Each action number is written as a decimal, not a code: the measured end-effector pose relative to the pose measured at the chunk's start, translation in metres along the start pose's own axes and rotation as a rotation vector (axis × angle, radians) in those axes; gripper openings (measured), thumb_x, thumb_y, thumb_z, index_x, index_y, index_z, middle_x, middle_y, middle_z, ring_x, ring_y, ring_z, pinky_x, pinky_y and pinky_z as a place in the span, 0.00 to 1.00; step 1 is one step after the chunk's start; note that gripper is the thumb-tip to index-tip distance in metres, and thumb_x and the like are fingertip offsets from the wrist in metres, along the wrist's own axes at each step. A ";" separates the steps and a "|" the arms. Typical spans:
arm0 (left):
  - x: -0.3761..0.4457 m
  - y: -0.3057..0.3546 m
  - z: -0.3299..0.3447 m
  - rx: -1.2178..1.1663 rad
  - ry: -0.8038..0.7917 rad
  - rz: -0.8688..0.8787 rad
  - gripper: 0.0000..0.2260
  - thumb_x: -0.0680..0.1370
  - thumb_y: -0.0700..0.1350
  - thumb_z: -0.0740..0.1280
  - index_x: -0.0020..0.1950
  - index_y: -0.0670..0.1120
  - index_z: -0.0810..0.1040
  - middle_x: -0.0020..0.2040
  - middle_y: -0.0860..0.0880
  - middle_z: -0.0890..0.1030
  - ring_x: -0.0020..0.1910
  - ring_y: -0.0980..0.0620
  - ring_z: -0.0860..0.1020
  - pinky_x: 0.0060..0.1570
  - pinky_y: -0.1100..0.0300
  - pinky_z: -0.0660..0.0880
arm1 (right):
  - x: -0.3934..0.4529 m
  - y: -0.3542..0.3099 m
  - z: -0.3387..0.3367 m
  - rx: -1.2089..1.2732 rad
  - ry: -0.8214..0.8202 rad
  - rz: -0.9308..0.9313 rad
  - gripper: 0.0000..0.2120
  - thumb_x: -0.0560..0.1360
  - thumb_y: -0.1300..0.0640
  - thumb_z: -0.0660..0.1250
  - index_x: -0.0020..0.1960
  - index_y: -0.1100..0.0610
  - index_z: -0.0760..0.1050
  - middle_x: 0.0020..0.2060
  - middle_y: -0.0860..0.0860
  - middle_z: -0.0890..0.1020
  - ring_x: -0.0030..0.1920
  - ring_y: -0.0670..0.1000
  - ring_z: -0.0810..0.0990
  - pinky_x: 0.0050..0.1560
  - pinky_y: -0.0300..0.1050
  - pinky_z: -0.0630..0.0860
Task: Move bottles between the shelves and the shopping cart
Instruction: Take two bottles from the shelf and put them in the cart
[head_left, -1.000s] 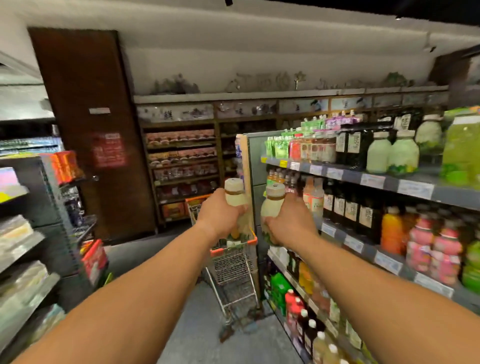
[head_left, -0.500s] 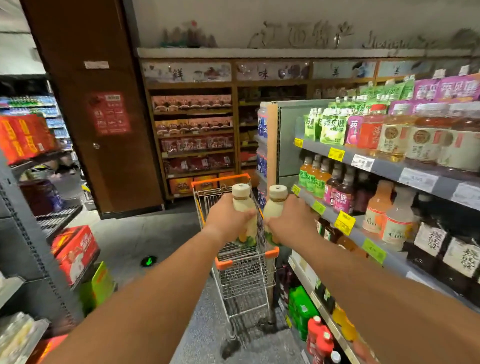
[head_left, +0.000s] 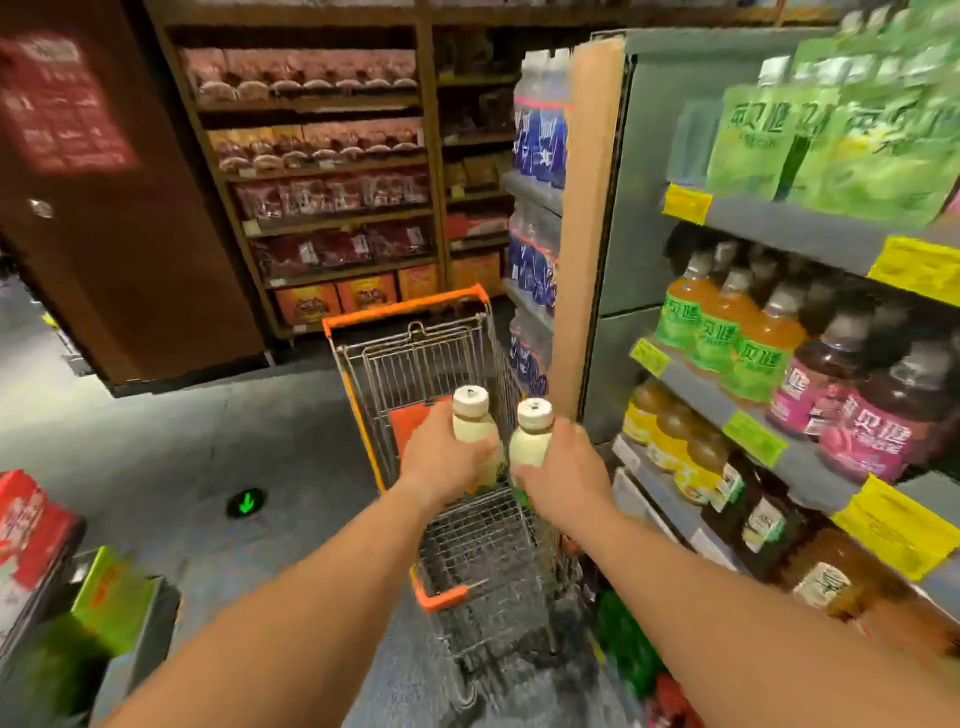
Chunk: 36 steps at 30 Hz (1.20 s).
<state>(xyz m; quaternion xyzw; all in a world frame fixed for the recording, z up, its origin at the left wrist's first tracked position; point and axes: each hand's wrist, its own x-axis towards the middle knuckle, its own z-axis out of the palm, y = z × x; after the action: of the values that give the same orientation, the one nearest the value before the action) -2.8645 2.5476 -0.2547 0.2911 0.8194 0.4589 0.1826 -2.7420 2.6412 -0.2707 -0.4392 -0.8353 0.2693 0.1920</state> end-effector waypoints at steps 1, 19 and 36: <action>0.026 -0.011 0.007 -0.009 -0.012 -0.015 0.17 0.69 0.54 0.74 0.55 0.57 0.74 0.48 0.59 0.80 0.51 0.52 0.79 0.51 0.54 0.76 | 0.025 0.004 0.017 0.017 -0.014 0.010 0.27 0.71 0.51 0.73 0.65 0.58 0.67 0.62 0.56 0.72 0.61 0.59 0.75 0.57 0.49 0.72; 0.385 -0.276 0.179 -0.139 -0.114 -0.348 0.31 0.67 0.50 0.79 0.66 0.55 0.70 0.56 0.54 0.82 0.54 0.49 0.80 0.55 0.47 0.78 | 0.336 0.145 0.341 0.097 -0.221 0.177 0.25 0.71 0.56 0.73 0.64 0.60 0.69 0.59 0.60 0.75 0.57 0.59 0.75 0.55 0.39 0.74; 0.485 -0.483 0.329 -0.064 -0.115 -0.302 0.27 0.68 0.43 0.79 0.63 0.50 0.73 0.58 0.49 0.79 0.57 0.48 0.78 0.56 0.50 0.76 | 0.418 0.261 0.579 -0.223 -0.023 0.250 0.28 0.78 0.56 0.56 0.76 0.62 0.57 0.73 0.59 0.64 0.73 0.57 0.63 0.74 0.48 0.52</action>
<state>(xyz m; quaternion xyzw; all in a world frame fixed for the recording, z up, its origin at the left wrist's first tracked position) -3.1984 2.8753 -0.8535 0.1844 0.8270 0.4348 0.3050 -3.1259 2.9504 -0.8496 -0.5554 -0.8009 0.2017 0.0974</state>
